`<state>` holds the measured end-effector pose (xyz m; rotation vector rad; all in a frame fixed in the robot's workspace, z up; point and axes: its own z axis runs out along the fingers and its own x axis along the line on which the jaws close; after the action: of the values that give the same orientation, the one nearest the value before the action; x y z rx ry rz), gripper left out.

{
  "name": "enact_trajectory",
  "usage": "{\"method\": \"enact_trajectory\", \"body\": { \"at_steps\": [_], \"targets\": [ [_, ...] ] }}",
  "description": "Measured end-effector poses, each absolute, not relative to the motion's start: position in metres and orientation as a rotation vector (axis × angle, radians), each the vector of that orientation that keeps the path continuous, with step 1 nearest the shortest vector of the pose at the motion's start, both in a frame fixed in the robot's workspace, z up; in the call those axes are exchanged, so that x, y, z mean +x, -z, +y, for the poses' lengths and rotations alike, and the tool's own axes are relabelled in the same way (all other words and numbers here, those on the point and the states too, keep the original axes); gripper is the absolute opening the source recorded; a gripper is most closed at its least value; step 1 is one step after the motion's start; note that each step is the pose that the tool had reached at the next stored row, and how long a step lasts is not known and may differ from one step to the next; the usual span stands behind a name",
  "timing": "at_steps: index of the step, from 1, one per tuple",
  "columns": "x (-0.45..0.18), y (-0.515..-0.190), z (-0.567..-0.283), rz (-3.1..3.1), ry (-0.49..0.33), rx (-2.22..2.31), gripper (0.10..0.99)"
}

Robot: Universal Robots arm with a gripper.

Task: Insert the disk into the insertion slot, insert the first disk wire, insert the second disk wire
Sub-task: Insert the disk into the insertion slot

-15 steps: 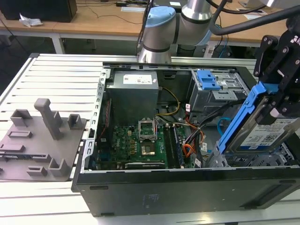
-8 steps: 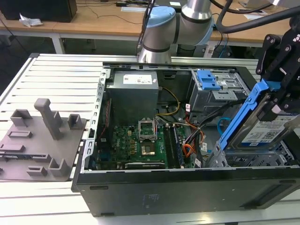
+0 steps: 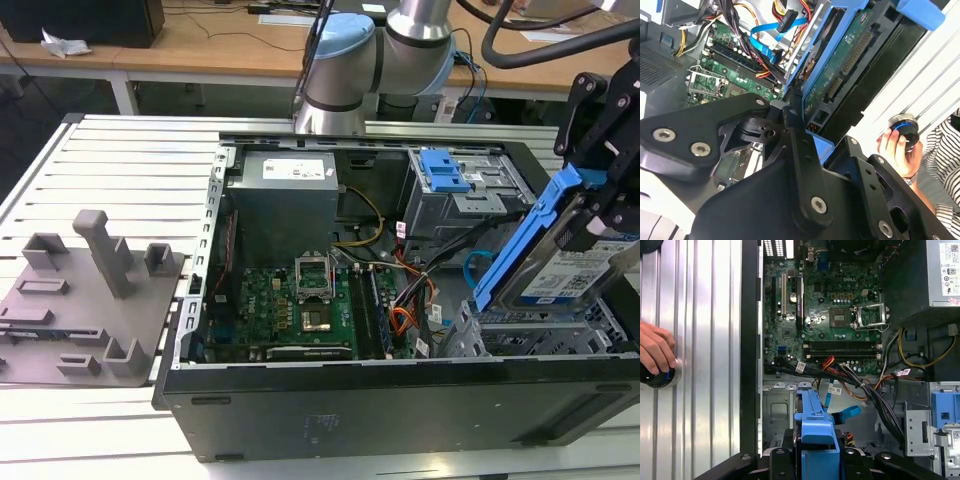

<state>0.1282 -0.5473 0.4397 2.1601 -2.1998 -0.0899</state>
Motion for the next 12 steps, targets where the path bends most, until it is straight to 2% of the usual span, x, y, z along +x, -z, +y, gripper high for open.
{"method": "enact_trajectory", "body": {
  "at_steps": [12],
  "targets": [
    [0.128,-0.419,-0.547,-2.193,0.107,2.154,0.369]
  ]
}}
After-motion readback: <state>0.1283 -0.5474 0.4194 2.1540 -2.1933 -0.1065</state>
